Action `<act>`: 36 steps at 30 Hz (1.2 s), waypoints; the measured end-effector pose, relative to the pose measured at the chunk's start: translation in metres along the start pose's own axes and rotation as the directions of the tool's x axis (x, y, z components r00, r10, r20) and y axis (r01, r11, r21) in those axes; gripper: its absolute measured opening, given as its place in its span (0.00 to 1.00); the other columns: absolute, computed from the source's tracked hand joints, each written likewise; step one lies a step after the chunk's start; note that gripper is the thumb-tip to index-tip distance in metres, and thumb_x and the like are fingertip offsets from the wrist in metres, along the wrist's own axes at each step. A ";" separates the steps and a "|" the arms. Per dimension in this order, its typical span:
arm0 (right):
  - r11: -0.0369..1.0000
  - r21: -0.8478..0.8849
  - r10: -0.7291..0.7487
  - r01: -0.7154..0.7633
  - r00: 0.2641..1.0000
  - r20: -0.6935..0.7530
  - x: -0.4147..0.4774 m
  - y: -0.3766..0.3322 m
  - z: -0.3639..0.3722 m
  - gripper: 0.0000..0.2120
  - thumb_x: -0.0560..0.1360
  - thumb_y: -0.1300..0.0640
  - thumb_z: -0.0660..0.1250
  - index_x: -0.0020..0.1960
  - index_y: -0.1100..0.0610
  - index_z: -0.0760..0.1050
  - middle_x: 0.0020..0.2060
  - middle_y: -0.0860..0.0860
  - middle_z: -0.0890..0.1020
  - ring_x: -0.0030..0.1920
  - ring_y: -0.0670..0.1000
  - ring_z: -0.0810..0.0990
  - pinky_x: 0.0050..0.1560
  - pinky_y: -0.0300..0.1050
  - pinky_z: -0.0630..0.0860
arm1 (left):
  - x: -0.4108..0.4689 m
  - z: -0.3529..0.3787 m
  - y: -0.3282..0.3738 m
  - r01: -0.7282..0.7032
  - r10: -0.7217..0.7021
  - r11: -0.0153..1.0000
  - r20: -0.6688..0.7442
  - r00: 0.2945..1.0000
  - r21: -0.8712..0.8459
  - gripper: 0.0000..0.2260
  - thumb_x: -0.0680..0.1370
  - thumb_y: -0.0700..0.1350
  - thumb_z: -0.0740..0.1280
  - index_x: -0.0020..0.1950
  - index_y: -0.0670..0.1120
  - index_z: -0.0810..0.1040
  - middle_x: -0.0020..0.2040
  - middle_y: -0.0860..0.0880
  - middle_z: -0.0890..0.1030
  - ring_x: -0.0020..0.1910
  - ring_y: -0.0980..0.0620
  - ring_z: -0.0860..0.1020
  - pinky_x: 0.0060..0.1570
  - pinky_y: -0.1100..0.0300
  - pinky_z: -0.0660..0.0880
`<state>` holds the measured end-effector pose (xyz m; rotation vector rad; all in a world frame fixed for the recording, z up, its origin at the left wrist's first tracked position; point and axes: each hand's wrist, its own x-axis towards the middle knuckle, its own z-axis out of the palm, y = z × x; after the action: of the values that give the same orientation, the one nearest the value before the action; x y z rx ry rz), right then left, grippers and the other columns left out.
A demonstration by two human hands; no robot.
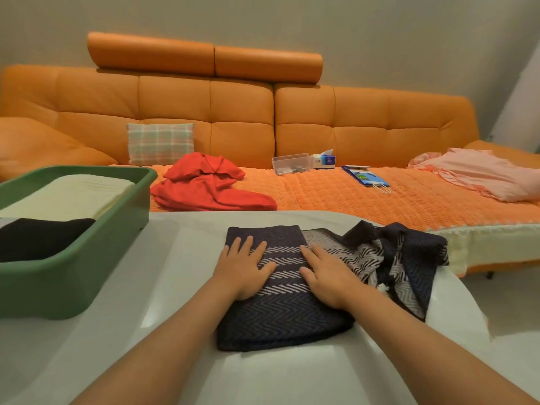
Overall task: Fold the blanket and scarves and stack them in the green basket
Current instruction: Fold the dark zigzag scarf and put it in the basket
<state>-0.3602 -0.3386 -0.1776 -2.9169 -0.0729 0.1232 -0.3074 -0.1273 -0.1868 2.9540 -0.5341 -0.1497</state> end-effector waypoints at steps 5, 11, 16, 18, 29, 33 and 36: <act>0.997 -0.040 -0.061 0.065 0.994 0.088 -0.004 -0.026 0.001 0.30 0.82 0.37 0.48 0.81 0.41 0.42 0.81 0.52 0.44 0.80 0.52 0.43 0.79 0.55 0.44 | -0.006 -0.009 -0.046 0.057 -0.058 0.997 0.016 0.998 0.053 0.33 0.80 0.68 0.44 0.81 0.55 0.43 0.81 0.48 0.43 0.80 0.45 0.42 0.77 0.46 0.43; 0.990 -0.082 -0.101 0.115 0.983 0.150 0.004 -0.078 0.012 0.30 0.81 0.33 0.46 0.79 0.36 0.42 0.81 0.51 0.41 0.80 0.54 0.38 0.76 0.64 0.37 | -0.018 -0.017 -0.096 0.125 -0.128 0.987 0.023 0.991 0.100 0.34 0.79 0.69 0.44 0.81 0.54 0.42 0.81 0.47 0.43 0.80 0.46 0.43 0.77 0.47 0.43; 0.990 -0.048 -0.125 0.135 0.978 0.169 0.009 -0.128 0.028 0.33 0.79 0.29 0.45 0.79 0.37 0.39 0.80 0.52 0.39 0.79 0.56 0.35 0.75 0.66 0.34 | -0.031 -0.033 -0.132 0.178 -0.192 0.942 0.023 0.981 0.283 0.33 0.82 0.65 0.44 0.81 0.47 0.44 0.81 0.43 0.44 0.80 0.44 0.43 0.77 0.50 0.43; 0.989 -0.044 -0.135 0.144 0.976 0.172 0.010 -0.153 0.034 0.34 0.79 0.29 0.44 0.80 0.38 0.38 0.80 0.52 0.38 0.79 0.57 0.34 0.74 0.66 0.33 | -0.038 -0.041 -0.138 0.189 -0.184 0.911 -0.047 0.982 0.366 0.30 0.84 0.58 0.49 0.81 0.44 0.45 0.81 0.40 0.48 0.79 0.42 0.49 0.77 0.50 0.49; 0.893 0.421 -0.182 0.161 0.983 0.009 0.013 -0.188 0.015 0.31 0.81 0.52 0.59 0.81 0.49 0.53 0.76 0.53 0.66 0.75 0.55 0.64 0.75 0.49 0.59 | -0.052 -0.035 -0.137 0.054 -0.048 0.994 -0.069 0.997 0.100 0.24 0.79 0.42 0.59 0.76 0.47 0.64 0.72 0.46 0.69 0.70 0.43 0.69 0.68 0.47 0.68; 0.975 0.106 -0.174 0.198 0.964 -0.200 0.002 -0.129 -0.017 0.16 0.74 0.60 0.61 0.60 0.48 0.74 0.61 0.50 0.76 0.63 0.55 0.72 0.64 0.53 0.68 | -0.054 -0.050 -0.094 -0.076 0.087 0.996 -0.249 0.965 0.052 0.19 0.79 0.41 0.59 0.70 0.49 0.71 0.65 0.47 0.73 0.65 0.44 0.70 0.64 0.48 0.69; 0.983 -0.129 -0.151 0.133 0.979 -0.136 -0.008 -0.076 -0.034 0.15 0.70 0.59 0.64 0.54 0.45 0.70 0.55 0.48 0.71 0.58 0.54 0.70 0.55 0.48 0.68 | -0.054 -0.054 -0.049 -0.269 0.232 0.958 -0.280 0.932 -0.102 0.12 0.79 0.43 0.62 0.61 0.51 0.77 0.58 0.50 0.76 0.59 0.48 0.74 0.58 0.51 0.72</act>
<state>-0.3679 -0.2728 -0.1274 -3.0170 -0.2736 -0.1210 -0.3348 -0.0566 -0.1368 2.6803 -0.8171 0.2244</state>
